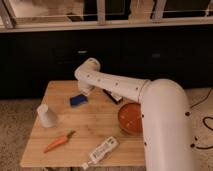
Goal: Place the white sponge in the ceramic bowl
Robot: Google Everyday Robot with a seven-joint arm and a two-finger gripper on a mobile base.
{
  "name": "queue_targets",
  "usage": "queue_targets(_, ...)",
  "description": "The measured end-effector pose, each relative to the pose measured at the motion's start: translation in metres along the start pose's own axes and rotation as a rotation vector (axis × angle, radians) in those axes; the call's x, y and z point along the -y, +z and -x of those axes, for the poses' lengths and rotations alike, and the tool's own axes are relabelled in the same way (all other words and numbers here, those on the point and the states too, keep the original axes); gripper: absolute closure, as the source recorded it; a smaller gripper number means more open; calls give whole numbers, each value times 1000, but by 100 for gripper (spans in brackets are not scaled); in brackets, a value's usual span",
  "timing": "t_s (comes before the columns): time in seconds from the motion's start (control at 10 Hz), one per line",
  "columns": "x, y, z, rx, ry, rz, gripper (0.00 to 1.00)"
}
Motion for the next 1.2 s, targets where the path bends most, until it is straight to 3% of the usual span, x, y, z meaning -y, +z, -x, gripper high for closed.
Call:
queue_targets(0.2,0,6,-5,48,46,31,20)
queue_targets(0.5,-1,19,-6,167,131,26,20)
queue_targets(0.7,1,32,-6,198,214,5,20)
queue_targets(0.8,1,36,-7,193,238,17,20)
queue_targets(1.1,6,60,-4,190,281,149,20)
queue_targets(1.2,8,64,-4,192,286,168,20)
